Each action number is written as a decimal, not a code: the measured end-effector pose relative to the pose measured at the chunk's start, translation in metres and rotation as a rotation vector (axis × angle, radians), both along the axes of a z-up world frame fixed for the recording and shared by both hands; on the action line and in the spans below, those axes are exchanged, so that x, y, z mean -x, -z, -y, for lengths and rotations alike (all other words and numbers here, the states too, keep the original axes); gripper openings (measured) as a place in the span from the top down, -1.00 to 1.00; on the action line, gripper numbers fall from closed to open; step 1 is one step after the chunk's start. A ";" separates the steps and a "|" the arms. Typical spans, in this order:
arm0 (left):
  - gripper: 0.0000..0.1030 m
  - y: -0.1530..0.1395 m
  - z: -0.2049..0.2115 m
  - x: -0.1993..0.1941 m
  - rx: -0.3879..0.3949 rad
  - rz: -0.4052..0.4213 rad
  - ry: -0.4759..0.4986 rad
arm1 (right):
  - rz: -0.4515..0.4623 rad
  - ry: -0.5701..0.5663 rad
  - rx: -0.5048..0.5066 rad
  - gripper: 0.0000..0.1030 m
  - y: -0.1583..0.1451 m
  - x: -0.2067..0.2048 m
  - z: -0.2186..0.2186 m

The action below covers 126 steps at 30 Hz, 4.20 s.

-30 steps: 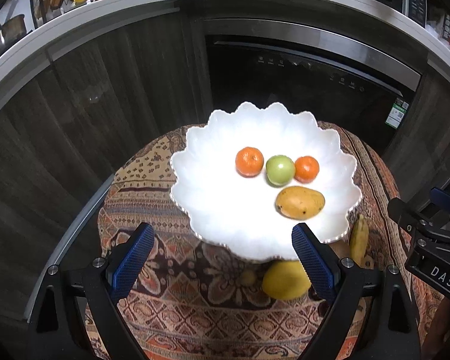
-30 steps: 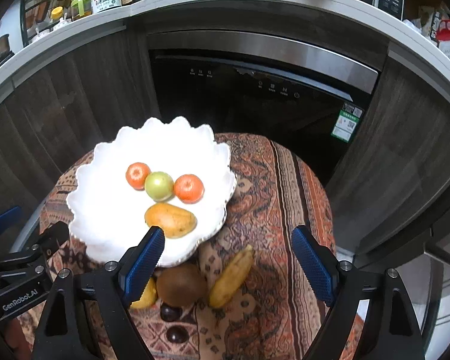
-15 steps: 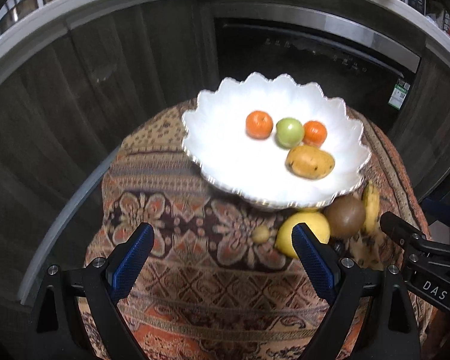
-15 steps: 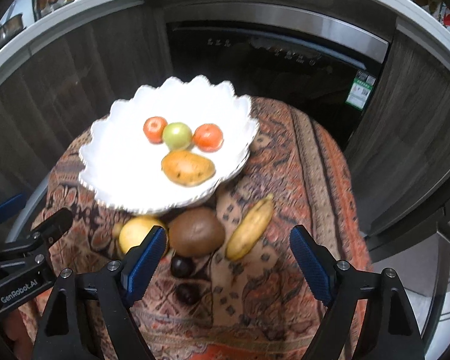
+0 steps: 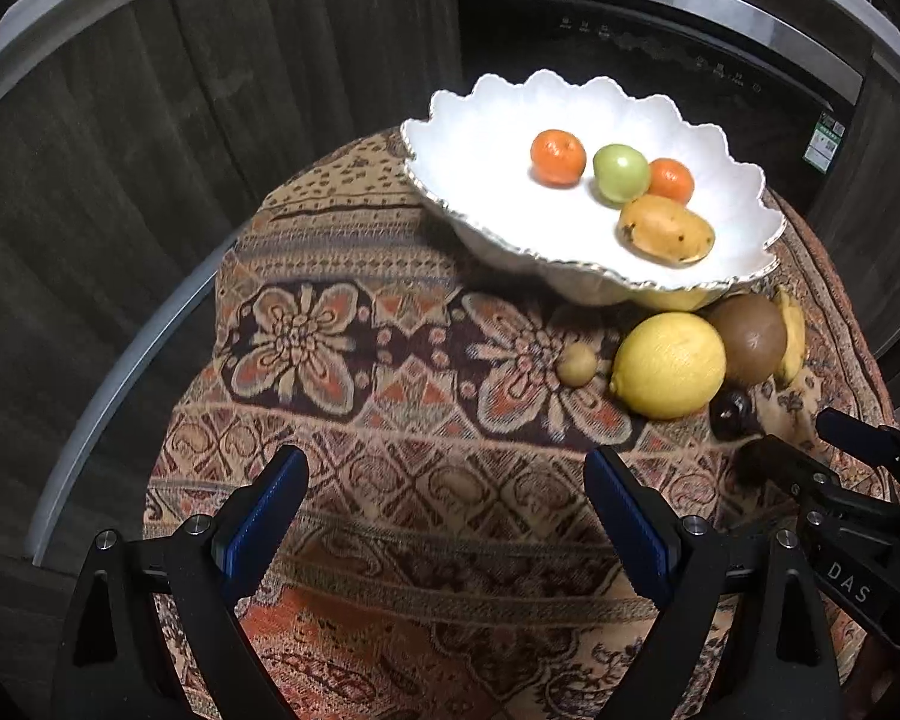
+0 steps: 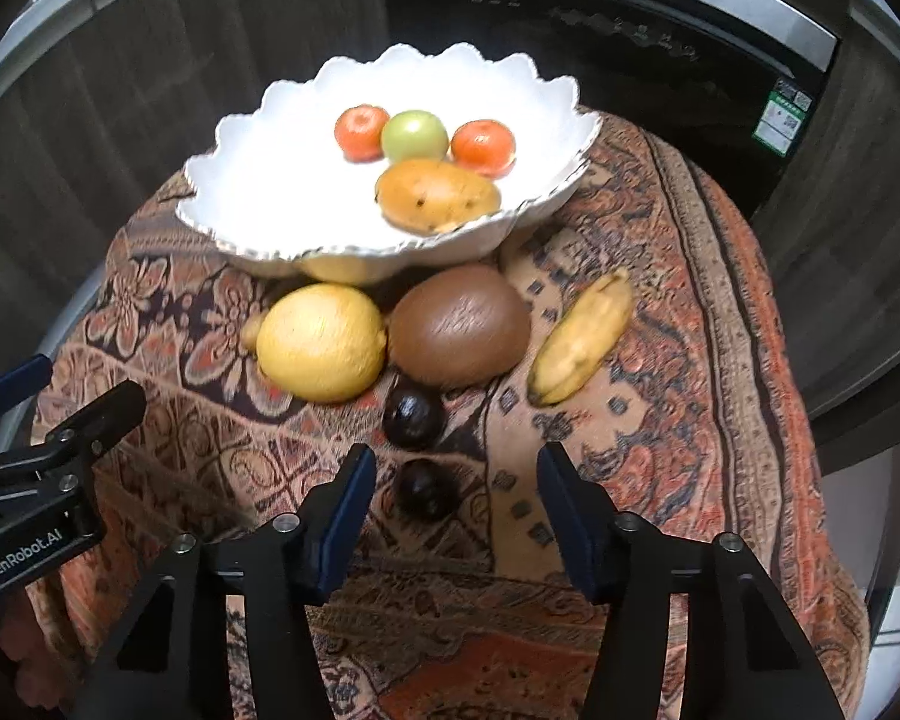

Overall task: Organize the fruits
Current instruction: 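Move the right tool toward the dark plums beside the kiwi, then close the right tool on a dark plum, then reach the left tool to the other dark plum while the right tool holds its plum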

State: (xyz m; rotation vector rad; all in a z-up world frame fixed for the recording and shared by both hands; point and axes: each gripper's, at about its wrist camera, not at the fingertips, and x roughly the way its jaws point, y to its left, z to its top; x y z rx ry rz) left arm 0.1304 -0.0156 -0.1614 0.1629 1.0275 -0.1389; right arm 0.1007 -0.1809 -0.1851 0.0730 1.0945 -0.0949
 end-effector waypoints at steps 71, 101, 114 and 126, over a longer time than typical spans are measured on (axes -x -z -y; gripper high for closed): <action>-0.06 0.039 0.149 0.006 0.030 -0.065 0.091 | 0.042 0.113 -0.099 0.47 0.004 0.048 0.116; 0.80 0.042 0.126 0.021 0.084 -0.094 0.094 | 0.024 0.115 -0.108 0.47 0.012 0.049 0.111; 0.42 0.036 0.124 0.027 0.129 -0.088 0.086 | 0.026 0.101 -0.100 0.47 0.009 0.051 0.104; 0.42 0.047 0.139 0.003 0.148 -0.060 0.035 | 0.022 0.124 -0.115 0.47 0.015 0.050 0.116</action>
